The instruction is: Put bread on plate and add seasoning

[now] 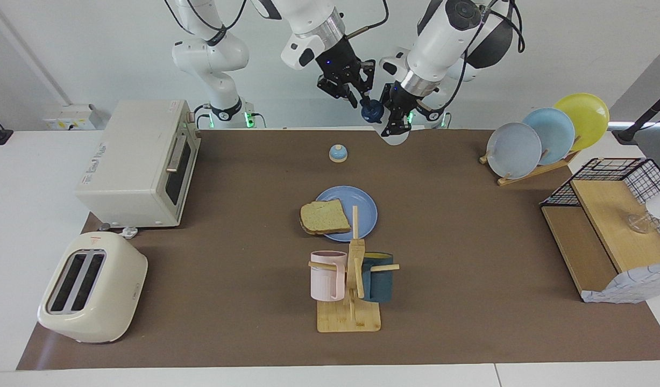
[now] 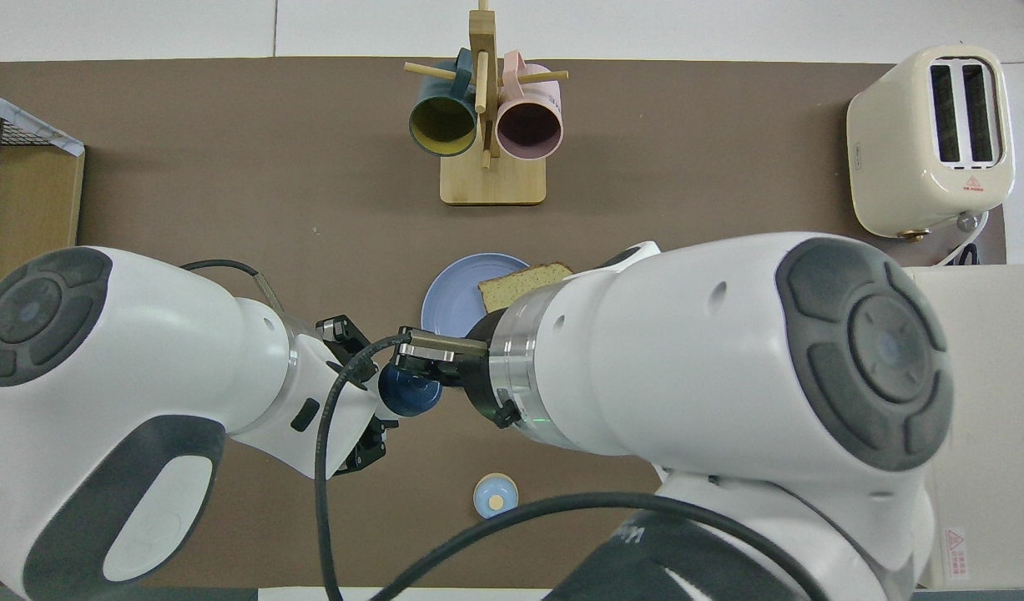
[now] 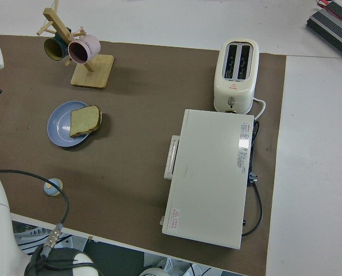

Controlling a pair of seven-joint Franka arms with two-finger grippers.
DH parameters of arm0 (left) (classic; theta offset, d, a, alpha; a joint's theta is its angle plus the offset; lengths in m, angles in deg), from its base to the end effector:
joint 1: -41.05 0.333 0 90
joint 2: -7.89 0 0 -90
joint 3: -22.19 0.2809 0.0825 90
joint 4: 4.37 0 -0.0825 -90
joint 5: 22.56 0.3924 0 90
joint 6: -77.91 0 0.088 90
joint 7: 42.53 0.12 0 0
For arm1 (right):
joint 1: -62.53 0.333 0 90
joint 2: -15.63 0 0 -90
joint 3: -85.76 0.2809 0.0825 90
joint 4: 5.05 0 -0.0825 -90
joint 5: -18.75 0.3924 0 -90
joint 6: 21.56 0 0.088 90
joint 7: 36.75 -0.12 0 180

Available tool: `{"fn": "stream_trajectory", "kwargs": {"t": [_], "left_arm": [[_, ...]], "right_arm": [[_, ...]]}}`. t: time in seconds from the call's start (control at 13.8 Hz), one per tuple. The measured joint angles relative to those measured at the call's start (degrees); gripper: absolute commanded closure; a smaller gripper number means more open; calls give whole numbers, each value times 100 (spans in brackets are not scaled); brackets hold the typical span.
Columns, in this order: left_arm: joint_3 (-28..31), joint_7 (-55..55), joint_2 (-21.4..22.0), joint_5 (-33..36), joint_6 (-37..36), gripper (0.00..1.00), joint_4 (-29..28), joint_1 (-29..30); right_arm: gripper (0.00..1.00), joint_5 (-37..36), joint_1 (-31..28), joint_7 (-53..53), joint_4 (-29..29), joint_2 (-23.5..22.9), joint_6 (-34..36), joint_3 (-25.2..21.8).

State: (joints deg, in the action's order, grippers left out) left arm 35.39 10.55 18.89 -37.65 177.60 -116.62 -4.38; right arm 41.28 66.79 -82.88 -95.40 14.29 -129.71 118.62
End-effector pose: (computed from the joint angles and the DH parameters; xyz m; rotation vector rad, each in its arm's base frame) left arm 0.4238 -0.2925 0.5085 2.1291 -1.8764 0.0309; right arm 0.4615 0.3866 0.6019 -2.6330 0.3014 0.0705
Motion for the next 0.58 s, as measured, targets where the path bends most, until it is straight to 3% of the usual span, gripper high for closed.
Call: {"fn": "stream_trajectory", "kwargs": {"t": [0.58], "left_arm": [[-1,-82,27,-31,59,100,-24,-1]], "right_arm": [[100,8,-3,-217,28,4,-18,-21]]}}
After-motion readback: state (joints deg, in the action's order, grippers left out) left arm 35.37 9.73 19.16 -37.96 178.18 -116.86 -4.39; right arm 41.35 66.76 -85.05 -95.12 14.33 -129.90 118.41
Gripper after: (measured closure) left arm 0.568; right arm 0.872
